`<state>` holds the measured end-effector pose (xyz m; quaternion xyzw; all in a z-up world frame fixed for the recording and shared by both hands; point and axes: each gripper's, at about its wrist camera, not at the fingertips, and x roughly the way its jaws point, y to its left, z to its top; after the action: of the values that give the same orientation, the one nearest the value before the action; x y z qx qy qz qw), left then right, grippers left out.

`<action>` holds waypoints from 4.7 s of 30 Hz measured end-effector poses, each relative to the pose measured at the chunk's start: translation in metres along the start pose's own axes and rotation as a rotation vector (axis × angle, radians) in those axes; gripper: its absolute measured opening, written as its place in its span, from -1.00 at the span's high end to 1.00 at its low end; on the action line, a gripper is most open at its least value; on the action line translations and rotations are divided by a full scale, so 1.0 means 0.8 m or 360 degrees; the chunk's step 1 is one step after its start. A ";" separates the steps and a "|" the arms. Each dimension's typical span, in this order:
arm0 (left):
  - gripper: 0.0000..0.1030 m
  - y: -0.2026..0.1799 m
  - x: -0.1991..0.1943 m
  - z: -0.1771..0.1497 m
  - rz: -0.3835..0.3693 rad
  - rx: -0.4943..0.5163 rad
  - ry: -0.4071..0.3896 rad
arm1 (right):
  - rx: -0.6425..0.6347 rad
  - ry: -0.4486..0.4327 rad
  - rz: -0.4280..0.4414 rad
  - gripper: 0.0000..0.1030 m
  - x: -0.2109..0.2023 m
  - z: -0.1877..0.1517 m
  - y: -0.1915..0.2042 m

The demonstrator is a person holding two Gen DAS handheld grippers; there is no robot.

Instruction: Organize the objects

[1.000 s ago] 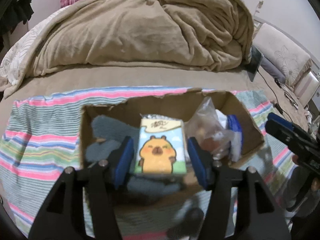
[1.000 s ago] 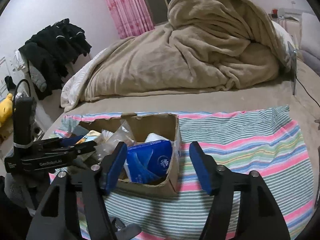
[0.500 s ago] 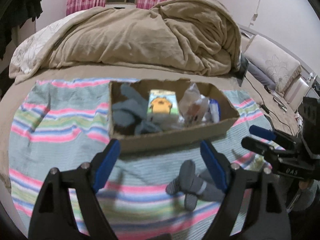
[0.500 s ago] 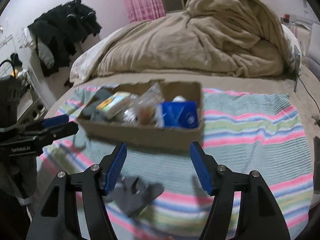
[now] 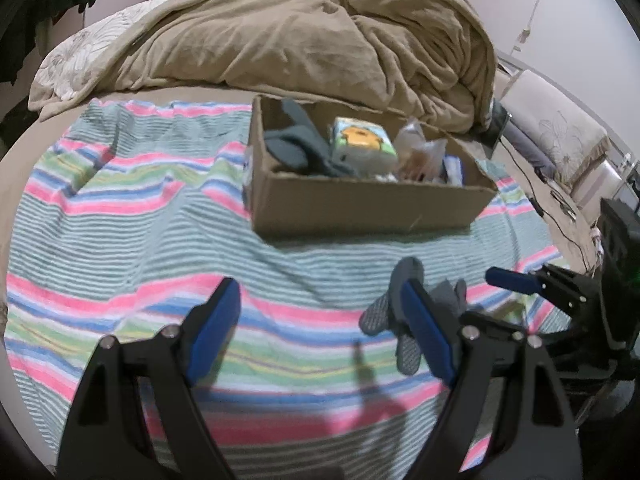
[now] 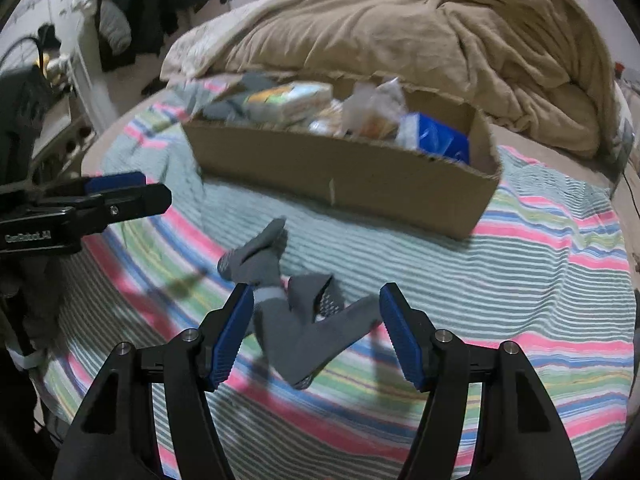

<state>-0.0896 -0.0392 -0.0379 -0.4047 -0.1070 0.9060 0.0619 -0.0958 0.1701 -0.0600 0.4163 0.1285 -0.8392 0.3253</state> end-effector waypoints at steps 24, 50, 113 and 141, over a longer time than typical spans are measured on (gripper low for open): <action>-0.62 0.009 -0.010 -0.013 -0.0083 -0.0063 -0.0011 | -0.0161 0.0083 0.0054 0.51 0.002 -0.002 0.022; -0.78 0.027 -0.039 0.041 -0.0044 -0.0074 -0.0169 | 0.0129 -0.0283 -0.0112 0.51 -0.053 0.144 -0.035; -0.82 -0.033 -0.087 0.061 0.0214 -0.0008 -0.0157 | 0.0197 -0.0268 -0.0072 -0.34 -0.074 0.103 -0.037; -0.82 -0.085 -0.147 0.027 0.0216 0.0043 -0.0227 | 0.0230 -0.0374 -0.0108 -0.42 -0.174 0.045 -0.024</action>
<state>-0.0257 0.0000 0.0777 -0.3448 -0.0711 0.9360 -0.0020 -0.0688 0.2282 0.0699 0.3329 0.0427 -0.8998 0.2787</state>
